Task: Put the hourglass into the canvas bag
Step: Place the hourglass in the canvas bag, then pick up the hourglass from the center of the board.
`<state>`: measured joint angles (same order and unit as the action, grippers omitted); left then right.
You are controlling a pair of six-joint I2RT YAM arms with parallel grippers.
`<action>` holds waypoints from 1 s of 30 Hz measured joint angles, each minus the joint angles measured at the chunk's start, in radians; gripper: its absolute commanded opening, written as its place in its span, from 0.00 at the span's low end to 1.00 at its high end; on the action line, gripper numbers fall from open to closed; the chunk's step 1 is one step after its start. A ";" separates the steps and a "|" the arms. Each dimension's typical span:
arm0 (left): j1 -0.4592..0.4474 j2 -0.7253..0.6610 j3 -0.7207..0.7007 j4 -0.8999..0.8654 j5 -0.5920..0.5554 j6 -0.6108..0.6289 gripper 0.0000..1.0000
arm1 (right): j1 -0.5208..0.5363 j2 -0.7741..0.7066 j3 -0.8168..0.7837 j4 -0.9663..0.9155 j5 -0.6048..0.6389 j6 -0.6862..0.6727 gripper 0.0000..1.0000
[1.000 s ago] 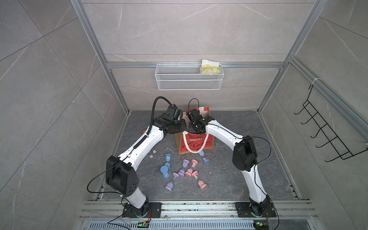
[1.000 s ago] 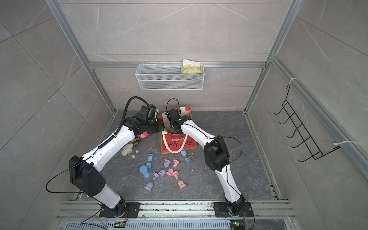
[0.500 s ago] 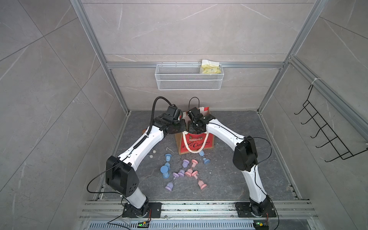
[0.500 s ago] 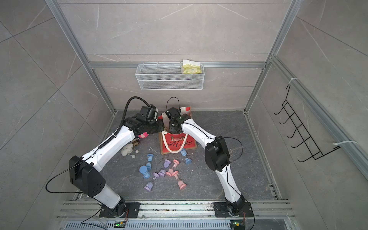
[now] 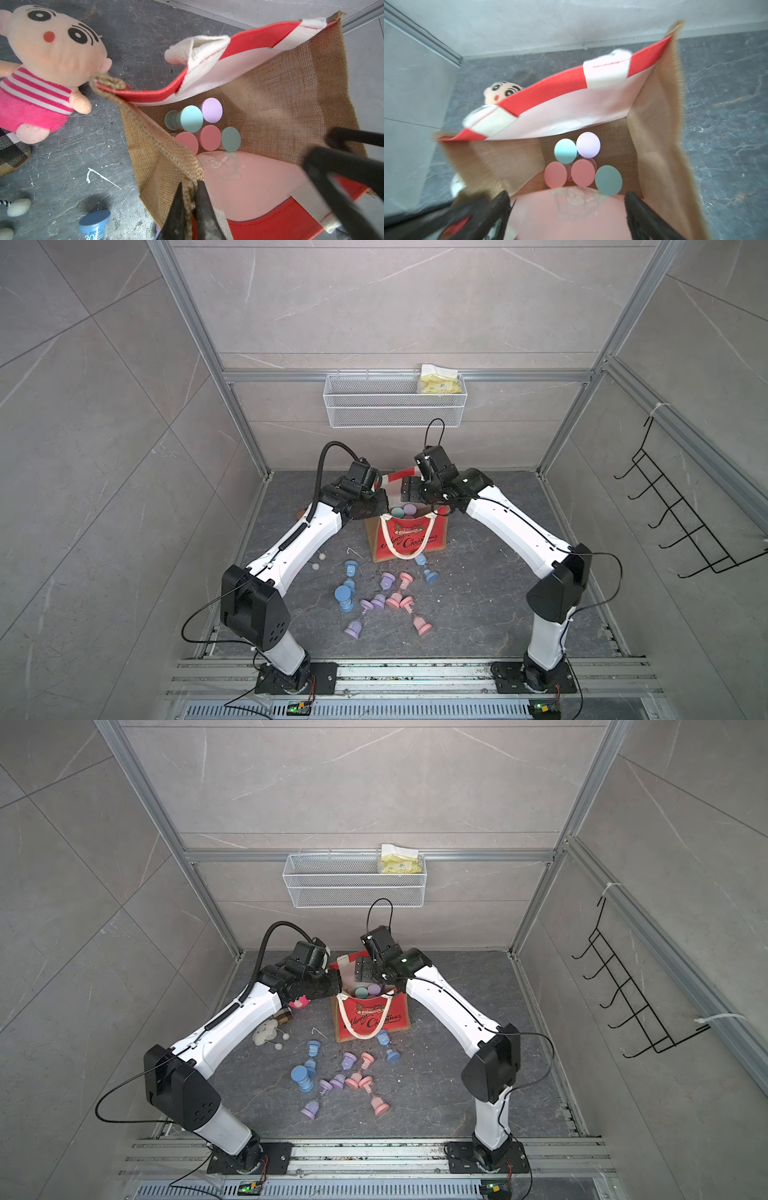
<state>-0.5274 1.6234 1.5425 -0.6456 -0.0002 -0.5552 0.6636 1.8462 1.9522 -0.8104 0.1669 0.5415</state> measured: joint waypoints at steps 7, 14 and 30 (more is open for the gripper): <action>0.013 0.000 0.000 -0.002 0.002 0.010 0.00 | 0.005 -0.198 -0.122 -0.009 -0.026 -0.039 0.97; 0.038 0.011 0.011 -0.005 0.008 0.026 0.00 | 0.040 -0.393 -0.302 -0.033 -0.034 -0.072 0.99; 0.050 0.029 0.024 -0.003 0.030 0.030 0.00 | 0.167 -0.542 -0.879 0.034 -0.037 -0.067 0.97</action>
<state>-0.4770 1.6527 1.5665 -0.6491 0.0296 -0.5255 0.8310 1.3037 1.0737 -0.7769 0.1295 0.4747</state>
